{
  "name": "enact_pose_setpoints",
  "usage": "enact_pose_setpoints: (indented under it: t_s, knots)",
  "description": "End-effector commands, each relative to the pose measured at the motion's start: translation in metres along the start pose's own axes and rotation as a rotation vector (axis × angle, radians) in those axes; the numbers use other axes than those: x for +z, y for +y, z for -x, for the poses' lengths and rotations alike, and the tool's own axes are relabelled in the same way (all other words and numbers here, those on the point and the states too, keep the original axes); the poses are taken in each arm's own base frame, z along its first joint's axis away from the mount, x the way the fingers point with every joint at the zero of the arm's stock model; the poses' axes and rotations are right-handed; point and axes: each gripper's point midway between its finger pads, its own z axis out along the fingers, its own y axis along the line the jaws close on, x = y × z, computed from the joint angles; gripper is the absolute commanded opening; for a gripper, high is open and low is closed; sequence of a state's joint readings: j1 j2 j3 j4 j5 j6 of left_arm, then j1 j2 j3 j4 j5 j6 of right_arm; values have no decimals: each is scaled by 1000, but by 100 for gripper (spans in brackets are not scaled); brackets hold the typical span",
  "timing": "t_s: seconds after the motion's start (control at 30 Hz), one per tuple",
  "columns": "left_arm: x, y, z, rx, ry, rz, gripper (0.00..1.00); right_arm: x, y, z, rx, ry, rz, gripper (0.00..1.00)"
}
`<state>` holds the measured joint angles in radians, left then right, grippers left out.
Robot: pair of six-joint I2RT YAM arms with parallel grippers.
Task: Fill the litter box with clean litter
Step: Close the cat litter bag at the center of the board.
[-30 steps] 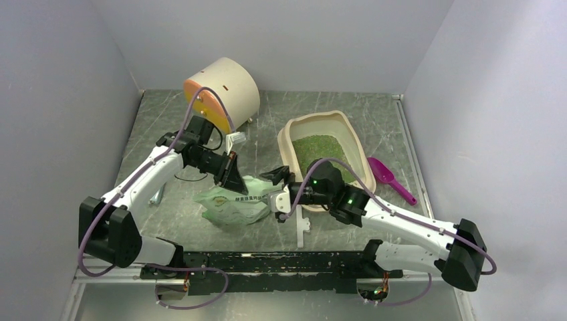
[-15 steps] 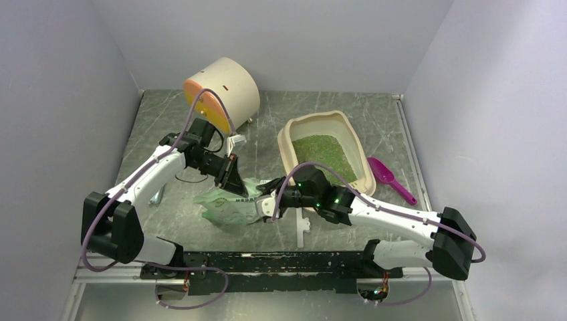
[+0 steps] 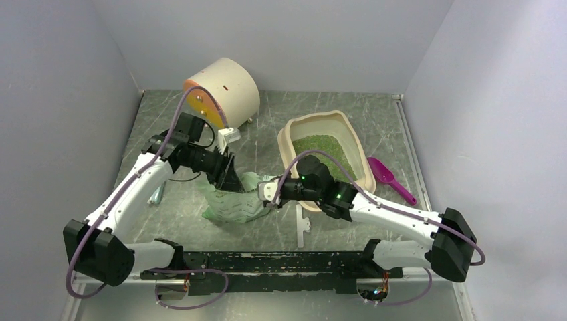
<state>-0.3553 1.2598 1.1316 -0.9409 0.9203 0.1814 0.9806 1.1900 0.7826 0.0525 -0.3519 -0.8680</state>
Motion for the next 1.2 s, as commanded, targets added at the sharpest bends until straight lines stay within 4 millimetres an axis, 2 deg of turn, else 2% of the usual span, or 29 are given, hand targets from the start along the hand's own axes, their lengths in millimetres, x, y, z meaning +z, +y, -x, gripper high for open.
enact_pose_setpoints:
  t_s: [0.0,0.03,0.07,0.1,0.13,0.23,0.27,0.33,0.37,0.43,0.5,0.6,0.7,0.77,0.83,0.93,1.0,1.07,1.13,1.17]
  knots:
    - [1,3,-3,-22,12,-3,48,-11,-18,18,24,-64,-83,0]
    - [3,0,-9,-41,35,-36,36,-12,-20,18,23,-67,-99,0]
    - [5,-4,-12,-53,46,-73,20,-14,-22,16,19,-61,-119,0]
    - [6,-7,-12,-68,42,-108,10,-16,-22,15,10,-59,-130,0]
    - [5,-11,-10,-76,21,-133,5,-17,-24,13,3,-53,-146,0]
    - [-7,-25,8,-76,-88,-187,5,-20,-23,9,-35,-35,-154,11]
    - [-10,-28,12,-78,-112,-201,5,-21,-23,9,-41,-36,-157,21]
    - [-12,-33,13,-102,-130,-229,5,-22,-24,13,-52,-56,-166,48]
    - [-12,-36,11,-107,-130,-255,5,-22,-22,16,-63,-72,-160,55]
    - [-15,-41,7,-121,-133,-310,5,-19,-20,23,-80,-102,-144,62]
    - [-15,-37,4,-147,-130,-287,5,-16,-20,30,-90,-126,-132,67]
    - [-15,-37,-1,-179,-127,-311,5,-10,-19,35,-108,-141,-123,68]
    - [-12,-33,-7,-216,-107,-298,5,-1,-11,30,-131,-102,-100,68]
    - [-10,-28,-11,-243,-98,-293,5,3,-2,25,-142,-85,-74,66]
    - [-10,-25,-13,-264,-94,-292,5,5,3,20,-138,-61,-65,57]
    - [-9,-21,-18,-280,-77,-285,5,5,-3,10,-106,-9,-105,45]
    - [-7,-16,-23,-299,-60,-257,5,5,-8,7,-75,15,-125,24]
    - [-5,-10,-29,-317,-39,-217,5,5,-11,4,-38,39,-117,11]
    - [-5,-8,-32,-320,-35,-205,5,5,-9,3,17,31,-59,0]
    - [-6,-6,-33,-323,-35,-192,8,5,-10,3,59,21,-43,0]
